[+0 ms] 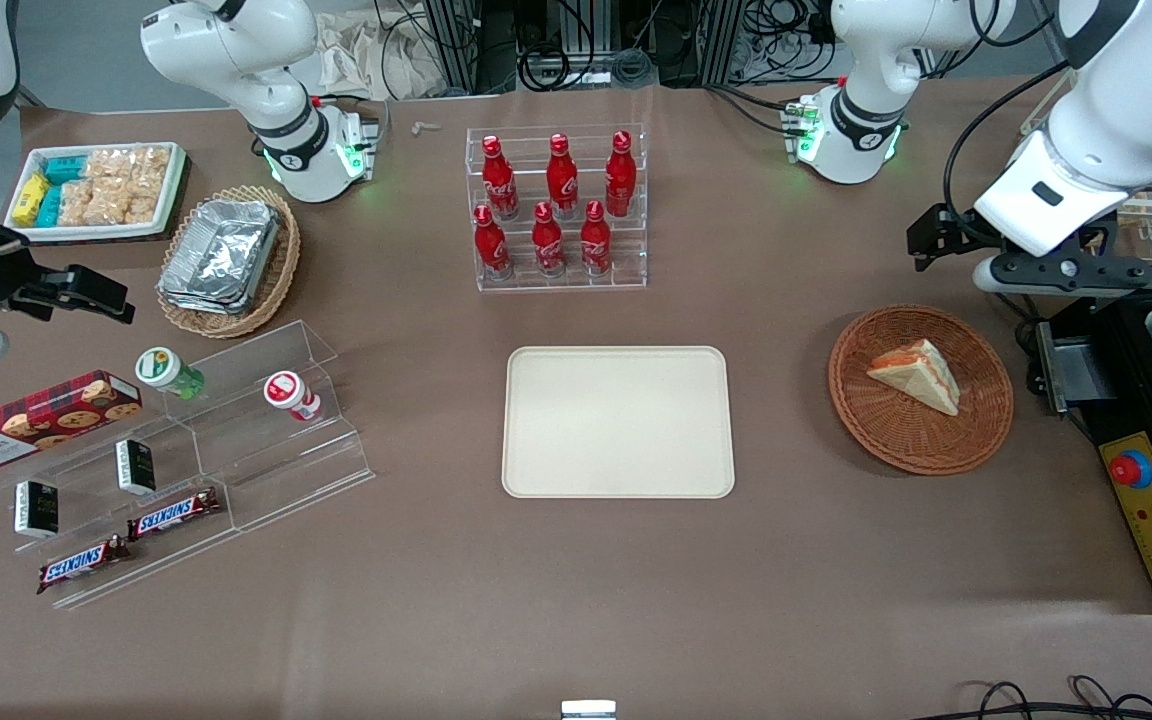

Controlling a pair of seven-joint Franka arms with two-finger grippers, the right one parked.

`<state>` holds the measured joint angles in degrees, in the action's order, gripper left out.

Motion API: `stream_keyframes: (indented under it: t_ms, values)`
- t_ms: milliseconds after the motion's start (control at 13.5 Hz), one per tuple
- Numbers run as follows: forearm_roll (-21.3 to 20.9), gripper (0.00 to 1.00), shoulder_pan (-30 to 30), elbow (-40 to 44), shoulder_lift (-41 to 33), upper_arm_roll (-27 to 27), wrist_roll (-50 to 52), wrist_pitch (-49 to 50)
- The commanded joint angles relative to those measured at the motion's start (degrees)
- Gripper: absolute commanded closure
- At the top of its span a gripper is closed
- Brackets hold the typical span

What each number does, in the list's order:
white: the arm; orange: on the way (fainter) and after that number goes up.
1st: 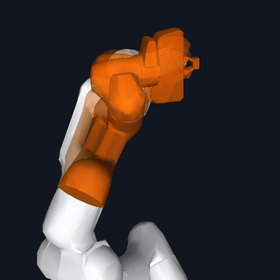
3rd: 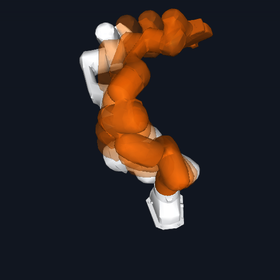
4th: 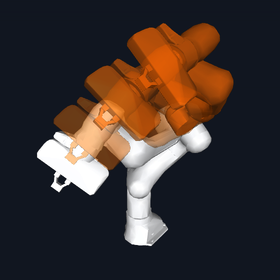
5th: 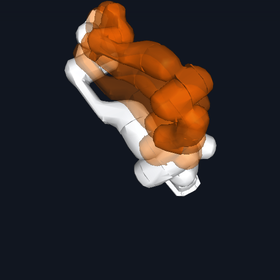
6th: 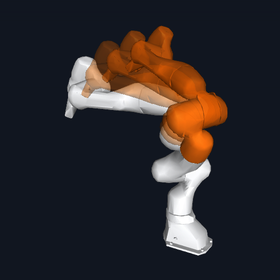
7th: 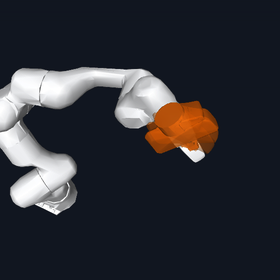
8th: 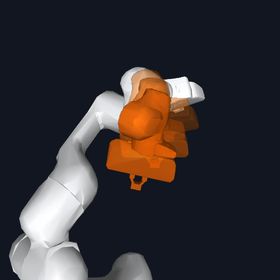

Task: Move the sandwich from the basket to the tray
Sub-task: 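Move the left gripper over the wicker basket holding the sandwich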

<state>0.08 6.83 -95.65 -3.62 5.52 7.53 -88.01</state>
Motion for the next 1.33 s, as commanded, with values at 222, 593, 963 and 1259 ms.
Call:
stream_keyframes:
  t_ms: [222, 593, 963, 1259]
  values:
    - [0.4, 0.00, -0.5, 1.4, 0.1, 0.4, 0.3, 1.6]
    - [-1.0, 0.00, -0.5, -0.1, -0.8, 0.0, 1.0, 3.0]
    - [-3.1, 0.00, -0.5, -3.8, -3.8, -3.1, 2.0, 3.4]
    - [-2.6, 0.00, -0.5, -10.2, -7.2, -6.4, 2.9, 0.7]
